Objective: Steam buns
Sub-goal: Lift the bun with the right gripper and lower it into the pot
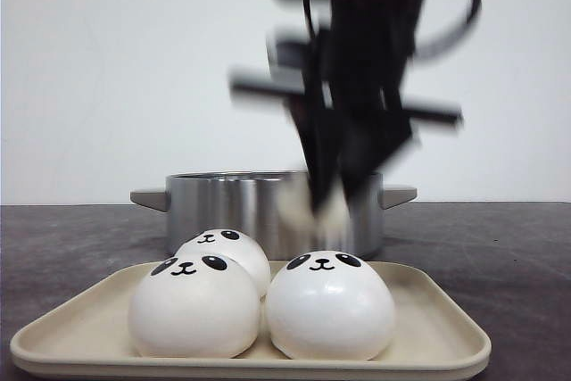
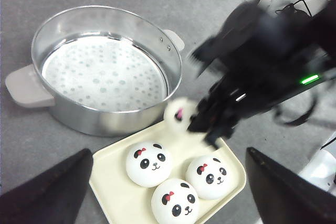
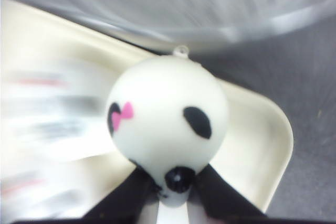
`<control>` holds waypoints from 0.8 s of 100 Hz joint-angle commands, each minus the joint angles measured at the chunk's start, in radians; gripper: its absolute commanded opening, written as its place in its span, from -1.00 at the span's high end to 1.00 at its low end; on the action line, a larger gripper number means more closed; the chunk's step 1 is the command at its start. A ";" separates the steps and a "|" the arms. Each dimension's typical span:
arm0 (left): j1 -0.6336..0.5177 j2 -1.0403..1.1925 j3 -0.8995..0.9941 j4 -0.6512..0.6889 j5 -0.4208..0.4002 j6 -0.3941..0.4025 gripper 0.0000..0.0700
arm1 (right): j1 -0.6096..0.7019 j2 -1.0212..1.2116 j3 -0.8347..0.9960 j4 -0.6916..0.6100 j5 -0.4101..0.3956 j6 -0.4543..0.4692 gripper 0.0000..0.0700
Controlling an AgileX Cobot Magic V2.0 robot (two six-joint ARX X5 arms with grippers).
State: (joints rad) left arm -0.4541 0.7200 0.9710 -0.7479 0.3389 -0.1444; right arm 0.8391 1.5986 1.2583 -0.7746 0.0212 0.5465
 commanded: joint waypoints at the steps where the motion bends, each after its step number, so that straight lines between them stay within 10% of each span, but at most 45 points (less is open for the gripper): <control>1: -0.005 0.005 0.019 0.009 -0.003 0.013 -0.59 | 0.034 -0.048 0.074 -0.032 0.002 -0.016 0.99; 40: -0.005 0.005 0.019 0.037 -0.003 0.013 -0.59 | 0.011 -0.101 0.386 -0.010 0.156 -0.150 0.99; 80: -0.005 0.018 0.019 0.038 -0.010 0.013 -0.59 | -0.247 0.259 0.418 0.116 0.019 -0.188 0.99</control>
State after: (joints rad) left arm -0.4541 0.7277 0.9710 -0.7208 0.3351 -0.1444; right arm 0.5961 1.7977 1.6619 -0.6807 0.0467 0.3717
